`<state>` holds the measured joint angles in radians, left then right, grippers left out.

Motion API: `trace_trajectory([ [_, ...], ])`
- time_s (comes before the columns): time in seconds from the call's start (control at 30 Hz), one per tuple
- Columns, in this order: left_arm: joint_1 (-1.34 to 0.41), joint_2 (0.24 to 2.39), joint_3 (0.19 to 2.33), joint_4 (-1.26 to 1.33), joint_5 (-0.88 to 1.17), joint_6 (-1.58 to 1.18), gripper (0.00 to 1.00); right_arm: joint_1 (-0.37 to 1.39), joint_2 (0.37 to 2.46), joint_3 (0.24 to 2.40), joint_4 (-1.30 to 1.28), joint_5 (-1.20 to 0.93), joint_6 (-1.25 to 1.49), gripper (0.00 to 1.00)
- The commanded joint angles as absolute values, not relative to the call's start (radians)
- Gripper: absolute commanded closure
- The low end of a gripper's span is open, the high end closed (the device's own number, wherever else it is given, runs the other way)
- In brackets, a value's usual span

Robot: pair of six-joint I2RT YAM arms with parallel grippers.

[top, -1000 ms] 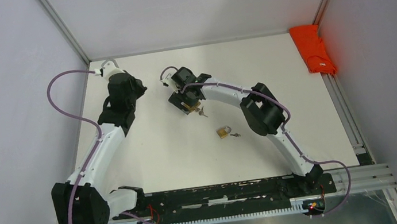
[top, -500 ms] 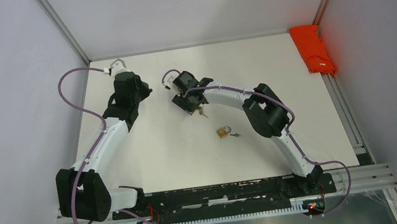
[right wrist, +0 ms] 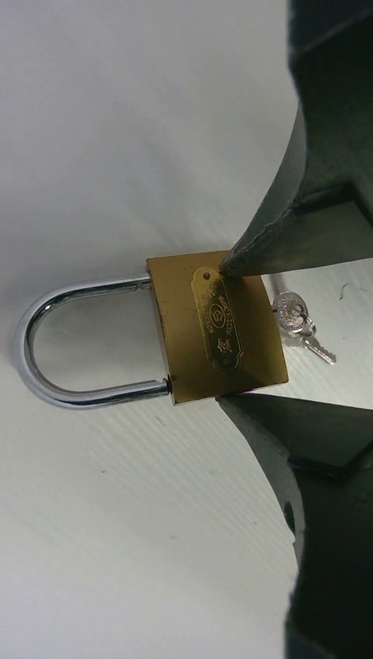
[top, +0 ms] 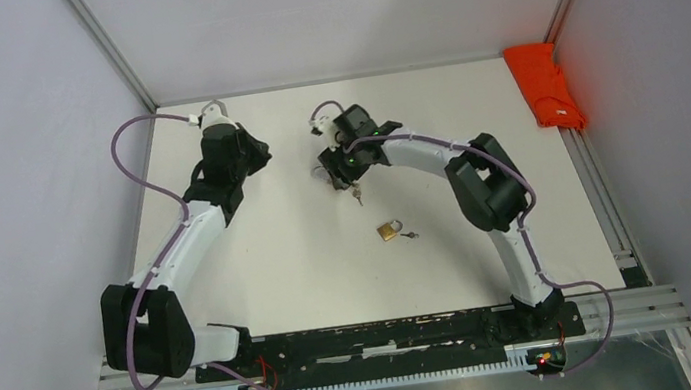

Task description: Unlock with the key

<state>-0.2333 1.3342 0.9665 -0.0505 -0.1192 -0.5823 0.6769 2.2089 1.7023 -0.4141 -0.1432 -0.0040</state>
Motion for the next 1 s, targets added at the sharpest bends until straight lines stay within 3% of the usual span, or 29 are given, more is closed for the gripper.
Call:
trace_trajectory([
  [0.0,-0.232,1.352,0.969,-0.003,-0.078,-0.562,0.92,0.57,2.168,1.612,-0.387,-0.424,0.13,0.41],
  [0.17,-0.232,1.374,0.962,0.06,-0.019,-0.549,0.93,0.513,2.163,1.583,-0.32,-0.575,0.191,0.42],
  [0.47,-0.267,1.68,1.019,0.5,0.483,-0.615,0.93,0.492,2.181,1.546,-0.253,-0.66,0.227,0.43],
  [0.77,-0.358,1.956,1.12,0.494,0.433,-0.589,0.95,0.471,2.178,1.534,-0.245,-0.672,0.234,0.44],
  [0.97,-0.375,1.904,1.027,0.458,0.415,-0.575,0.97,0.438,2.187,1.508,-0.194,-0.699,0.301,0.46],
])
